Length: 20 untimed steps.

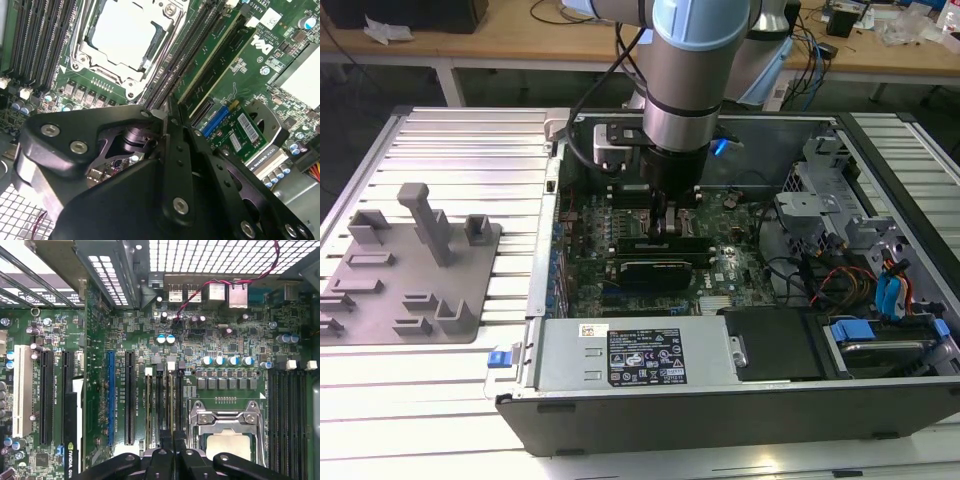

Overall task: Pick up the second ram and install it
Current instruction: 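Insert the second ram into the second slot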

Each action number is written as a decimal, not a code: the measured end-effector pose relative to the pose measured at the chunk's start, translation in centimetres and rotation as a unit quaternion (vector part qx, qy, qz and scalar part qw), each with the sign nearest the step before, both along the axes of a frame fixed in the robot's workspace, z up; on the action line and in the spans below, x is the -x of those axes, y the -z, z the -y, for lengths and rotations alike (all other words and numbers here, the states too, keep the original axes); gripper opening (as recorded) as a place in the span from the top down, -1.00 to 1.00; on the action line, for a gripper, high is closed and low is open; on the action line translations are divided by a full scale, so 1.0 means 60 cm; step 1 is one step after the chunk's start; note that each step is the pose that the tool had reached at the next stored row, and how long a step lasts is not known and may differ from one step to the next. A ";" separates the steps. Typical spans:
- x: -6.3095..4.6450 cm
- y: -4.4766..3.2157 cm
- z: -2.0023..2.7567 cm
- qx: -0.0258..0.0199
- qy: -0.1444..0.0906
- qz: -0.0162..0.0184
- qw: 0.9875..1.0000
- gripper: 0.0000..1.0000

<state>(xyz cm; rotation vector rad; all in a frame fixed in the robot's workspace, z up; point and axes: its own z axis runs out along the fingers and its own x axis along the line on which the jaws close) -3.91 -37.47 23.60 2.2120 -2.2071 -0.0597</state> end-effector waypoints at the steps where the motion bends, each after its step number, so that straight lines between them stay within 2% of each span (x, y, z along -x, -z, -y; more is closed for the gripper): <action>1: 0.000 0.000 0.0000 0.000 0.000 0.000 1.000 0.81; 16: -0.001 0.003 -0.0006 0.000 0.000 0.000 1.000 0.81; 20: -0.001 0.006 -0.0005 0.000 0.000 0.001 1.000 0.81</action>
